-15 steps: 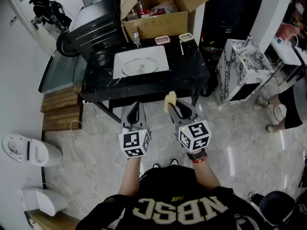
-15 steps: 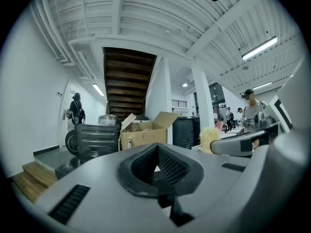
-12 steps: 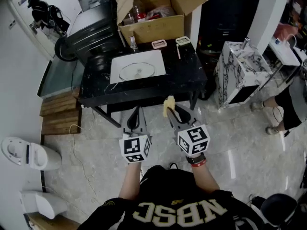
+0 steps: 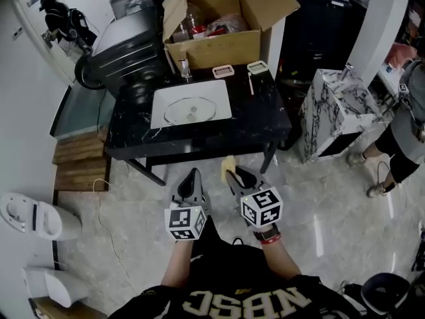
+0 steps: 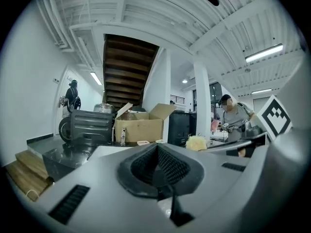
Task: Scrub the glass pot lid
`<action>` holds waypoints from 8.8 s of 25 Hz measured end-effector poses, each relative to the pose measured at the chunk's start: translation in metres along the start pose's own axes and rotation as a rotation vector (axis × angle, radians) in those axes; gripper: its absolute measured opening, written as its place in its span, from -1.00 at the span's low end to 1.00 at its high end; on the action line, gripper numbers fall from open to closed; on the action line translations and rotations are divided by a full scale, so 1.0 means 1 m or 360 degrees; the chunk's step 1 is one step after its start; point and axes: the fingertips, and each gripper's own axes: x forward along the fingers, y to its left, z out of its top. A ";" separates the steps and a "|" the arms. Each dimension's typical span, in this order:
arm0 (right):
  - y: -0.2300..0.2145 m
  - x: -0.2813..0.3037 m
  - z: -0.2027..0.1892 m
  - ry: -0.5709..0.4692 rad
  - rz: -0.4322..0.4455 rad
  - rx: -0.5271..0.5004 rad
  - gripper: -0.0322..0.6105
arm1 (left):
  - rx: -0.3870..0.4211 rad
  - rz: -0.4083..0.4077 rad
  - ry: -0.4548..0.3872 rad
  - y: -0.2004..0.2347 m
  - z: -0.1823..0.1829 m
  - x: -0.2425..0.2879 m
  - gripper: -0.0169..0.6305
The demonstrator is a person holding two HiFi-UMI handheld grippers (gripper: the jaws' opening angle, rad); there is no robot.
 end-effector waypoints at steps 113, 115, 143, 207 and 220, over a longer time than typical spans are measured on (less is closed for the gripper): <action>-0.209 0.641 -0.131 0.1214 0.0138 -0.0819 -0.64 | -0.1143 0.0207 0.1629 0.375 -0.265 0.349 -0.67; -0.222 0.635 -0.134 0.1261 0.0095 -0.0912 -0.65 | -0.1159 0.0204 0.1628 0.374 -0.265 0.348 -0.67; -0.262 0.489 -0.145 0.2016 0.0236 -0.0730 -0.65 | -0.1141 0.0161 0.1592 0.373 -0.262 0.347 -0.68; -0.096 0.577 -0.113 0.1277 0.0642 -0.0136 -0.68 | -0.1309 0.0168 0.1665 0.368 -0.261 0.341 -0.69; -0.164 0.634 -0.125 0.1274 0.0276 -0.0394 -0.68 | -0.1287 0.0186 0.1709 0.369 -0.265 0.339 -0.69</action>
